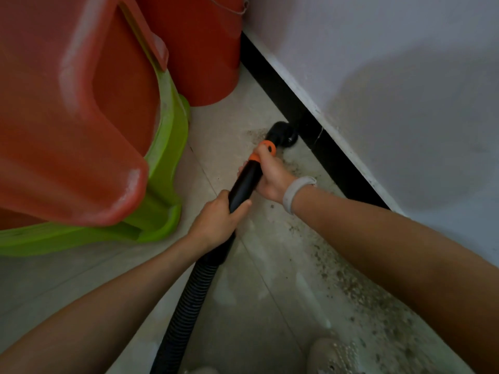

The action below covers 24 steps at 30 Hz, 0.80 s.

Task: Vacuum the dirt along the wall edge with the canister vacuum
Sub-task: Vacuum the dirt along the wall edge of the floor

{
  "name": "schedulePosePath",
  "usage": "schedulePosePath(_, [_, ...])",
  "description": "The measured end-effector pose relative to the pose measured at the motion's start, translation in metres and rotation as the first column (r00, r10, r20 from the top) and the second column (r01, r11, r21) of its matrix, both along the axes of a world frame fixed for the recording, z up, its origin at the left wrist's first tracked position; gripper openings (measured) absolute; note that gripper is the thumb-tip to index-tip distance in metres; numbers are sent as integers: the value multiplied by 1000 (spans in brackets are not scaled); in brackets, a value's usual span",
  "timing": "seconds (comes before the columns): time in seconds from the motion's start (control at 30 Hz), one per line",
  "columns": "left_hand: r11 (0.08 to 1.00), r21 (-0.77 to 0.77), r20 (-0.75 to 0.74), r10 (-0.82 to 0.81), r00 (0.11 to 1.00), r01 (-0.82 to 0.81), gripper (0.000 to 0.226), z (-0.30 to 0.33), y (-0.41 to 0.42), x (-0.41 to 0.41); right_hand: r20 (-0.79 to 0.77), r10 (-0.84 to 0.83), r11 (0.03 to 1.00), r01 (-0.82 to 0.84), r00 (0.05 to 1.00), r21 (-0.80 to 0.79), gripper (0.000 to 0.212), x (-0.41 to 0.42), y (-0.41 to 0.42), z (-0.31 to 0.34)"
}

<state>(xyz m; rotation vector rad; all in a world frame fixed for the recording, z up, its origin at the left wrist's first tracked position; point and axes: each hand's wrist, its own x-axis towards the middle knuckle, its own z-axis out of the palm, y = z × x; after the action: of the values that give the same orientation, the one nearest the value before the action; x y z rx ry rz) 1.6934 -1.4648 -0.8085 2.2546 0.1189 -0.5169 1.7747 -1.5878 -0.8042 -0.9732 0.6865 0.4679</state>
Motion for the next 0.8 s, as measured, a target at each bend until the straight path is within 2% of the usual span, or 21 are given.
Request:
schedulePosePath(0.13, [990,51,72,130,989,-134,37,2,15,9,28,116,993,-116,993,-18,16,21,31,11])
schedulePosePath(0.23, [982,38,65,182,981,-185,35,3,27,14,25,180,983,-179,983,-30,22,28,50,15])
schedulePosePath(0.47, [984,-21,2,179,984,-179,34,5,26,14,-40,153,987,-155,987,-43,18,28,55,10])
schedulePosePath(0.6, [993,10,1,113,994,-113,33,3,20,8,-65,111,993,-112,992,-24,23,21,44,7])
schedulePosePath(0.8, [996,-64,-72,50,996,-55,25,-3,26,-15,-121,105,994,-107,987,-10,23,-4,32,3])
